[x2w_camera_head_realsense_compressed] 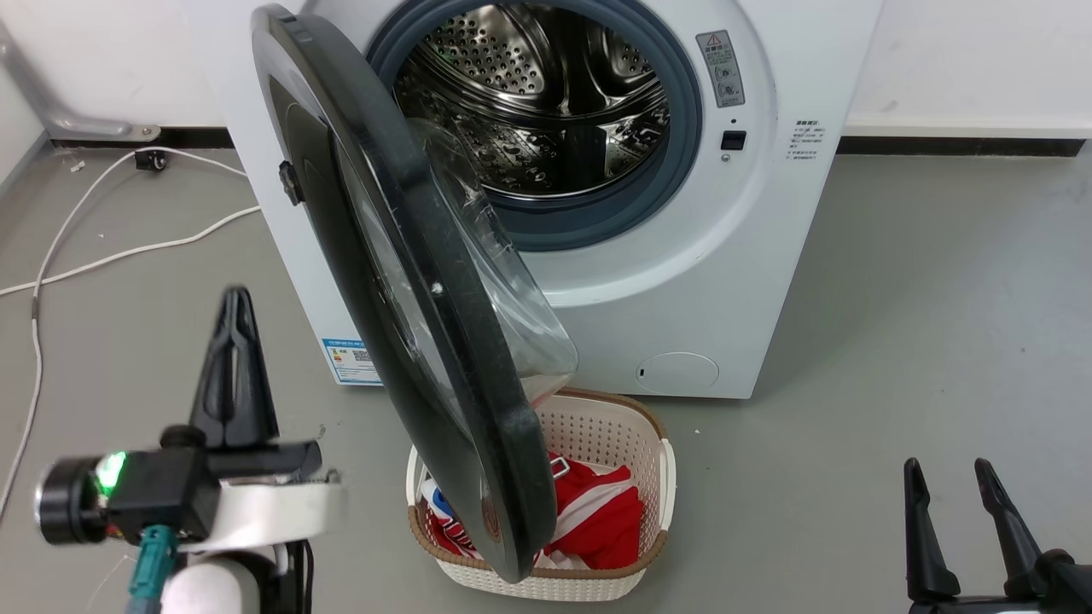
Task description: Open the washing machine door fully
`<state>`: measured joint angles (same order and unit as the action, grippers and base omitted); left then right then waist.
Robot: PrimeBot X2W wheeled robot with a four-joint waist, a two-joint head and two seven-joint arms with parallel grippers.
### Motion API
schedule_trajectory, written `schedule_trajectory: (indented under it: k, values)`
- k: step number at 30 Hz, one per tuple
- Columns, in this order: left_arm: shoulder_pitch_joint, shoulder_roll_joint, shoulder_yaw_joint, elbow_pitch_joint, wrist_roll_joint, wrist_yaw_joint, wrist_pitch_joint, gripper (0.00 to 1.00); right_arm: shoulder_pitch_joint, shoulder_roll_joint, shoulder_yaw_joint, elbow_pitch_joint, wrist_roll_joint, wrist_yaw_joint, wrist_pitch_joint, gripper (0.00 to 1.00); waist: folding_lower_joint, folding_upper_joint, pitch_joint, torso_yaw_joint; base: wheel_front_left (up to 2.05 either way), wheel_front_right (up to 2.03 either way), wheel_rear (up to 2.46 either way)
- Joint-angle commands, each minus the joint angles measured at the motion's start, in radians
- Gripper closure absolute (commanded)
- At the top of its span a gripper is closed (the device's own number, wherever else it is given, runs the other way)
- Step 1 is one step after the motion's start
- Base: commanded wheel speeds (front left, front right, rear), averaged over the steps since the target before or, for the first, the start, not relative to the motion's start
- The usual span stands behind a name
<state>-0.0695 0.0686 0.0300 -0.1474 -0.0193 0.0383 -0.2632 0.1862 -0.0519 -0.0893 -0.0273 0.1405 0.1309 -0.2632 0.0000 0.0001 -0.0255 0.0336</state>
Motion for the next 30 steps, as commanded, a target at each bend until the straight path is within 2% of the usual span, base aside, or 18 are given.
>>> schedule_trajectory:
  k: [1,6,12,15,23,30]
  values:
    - [-0.029,0.008,-0.004,-0.033,0.011,-0.004,-0.002,1.00,0.006,0.003,-0.001,0.004,0.003,0.000,-0.002,0.00,0.0000,-0.0001,0.001,-0.002,0.00,0.00,0.00]
    - [-0.085,0.010,-0.055,-0.142,0.035,-0.021,-0.002,1.00,0.004,0.003,0.003,0.006,0.005,0.000,-0.002,0.00,0.0000,-0.0001,0.003,-0.005,0.00,0.00,0.00]
    - [-0.128,0.002,-0.190,-0.207,0.057,-0.049,-0.002,1.00,0.002,0.003,0.012,0.008,0.005,0.000,-0.002,0.00,0.0000,-0.0001,0.007,-0.009,0.00,0.00,0.00]
    - [-0.142,-0.001,-0.242,-0.212,0.059,-0.059,-0.002,1.00,-0.001,0.003,0.014,0.008,0.006,0.000,-0.002,0.00,0.0000,-0.0001,0.008,-0.010,0.00,0.00,0.00]
    - [-0.175,-0.012,-0.478,-0.189,0.051,-0.097,-0.002,1.00,-0.009,0.003,0.019,0.010,0.001,0.000,-0.002,0.00,0.0000,-0.0001,0.016,-0.009,0.00,0.00,0.00]
    - [-0.169,-0.016,-0.637,-0.130,0.032,-0.105,-0.002,1.00,-0.017,0.003,0.023,0.015,0.003,0.000,-0.002,0.00,0.0000,-0.0001,0.022,-0.008,0.00,0.00,0.00]
